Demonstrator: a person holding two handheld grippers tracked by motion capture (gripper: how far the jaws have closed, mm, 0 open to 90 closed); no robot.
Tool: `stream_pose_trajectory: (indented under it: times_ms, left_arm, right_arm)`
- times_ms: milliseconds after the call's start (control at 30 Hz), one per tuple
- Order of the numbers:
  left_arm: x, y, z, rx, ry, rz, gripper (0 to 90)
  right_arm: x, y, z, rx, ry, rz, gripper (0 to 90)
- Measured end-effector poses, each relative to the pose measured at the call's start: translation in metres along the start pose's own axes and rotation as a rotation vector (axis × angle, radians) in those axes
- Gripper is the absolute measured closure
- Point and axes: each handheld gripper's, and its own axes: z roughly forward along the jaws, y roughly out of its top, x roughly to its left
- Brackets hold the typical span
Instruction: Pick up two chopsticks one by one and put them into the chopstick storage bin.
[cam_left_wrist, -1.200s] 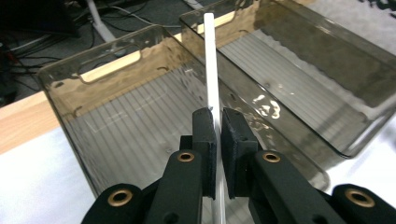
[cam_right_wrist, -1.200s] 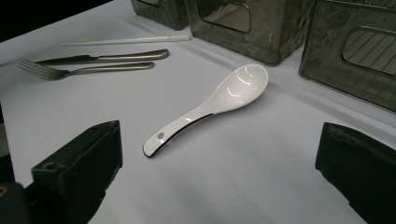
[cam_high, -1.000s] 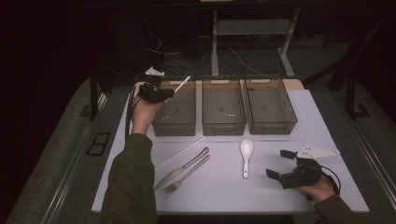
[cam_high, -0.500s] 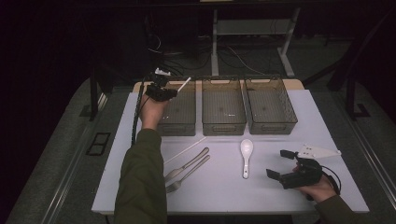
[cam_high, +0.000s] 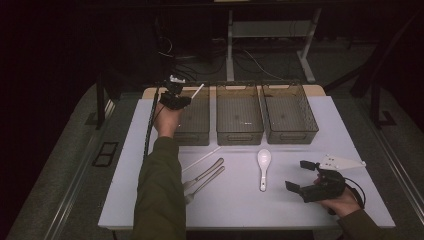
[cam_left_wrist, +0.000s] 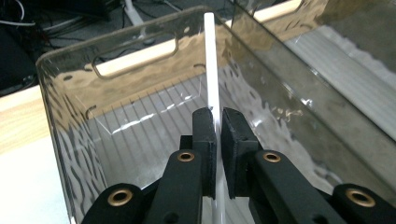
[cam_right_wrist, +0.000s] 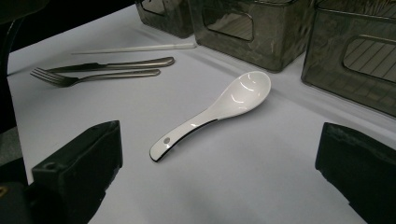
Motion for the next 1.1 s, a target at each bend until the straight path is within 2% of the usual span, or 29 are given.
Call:
stream_pose_trajectory:
  times_ms: [133,267,367,567,733,867,1100]
  left_arm:
    - [-0.001,-0.001,0.003,0.03,-0.006,0.024,83.7]
    - [-0.004,-0.002,0.006,0.015,-0.004,0.017,83.2]
    - [-0.005,-0.002,0.008,0.028,-0.009,0.026,82.7]
    - [-0.009,-0.001,0.006,0.0,-0.02,0.025,77.0]
    - [-0.014,0.002,-0.002,-0.012,-0.052,0.042,72.1]
    - [-0.02,0.004,-0.014,-0.027,-0.086,0.053,67.8]
    - [-0.035,0.002,-0.039,-0.041,-0.135,0.098,58.2]
  right_arm:
    - [0.0,0.0,0.0,-0.002,0.0,-0.002,0.8]
    - [0.0,0.0,0.0,-0.002,-0.002,-0.001,0.8]
    - [0.0,0.0,0.0,-0.004,-0.002,-0.001,0.8]
    - [0.0,0.0,0.0,-0.005,-0.002,-0.004,0.8]
    - [0.0,0.0,0.0,-0.005,-0.003,-0.003,0.8]
    - [0.0,0.001,0.0,-0.004,-0.004,-0.003,0.8]
    - [0.0,0.001,0.0,-0.003,-0.007,-0.006,0.8]
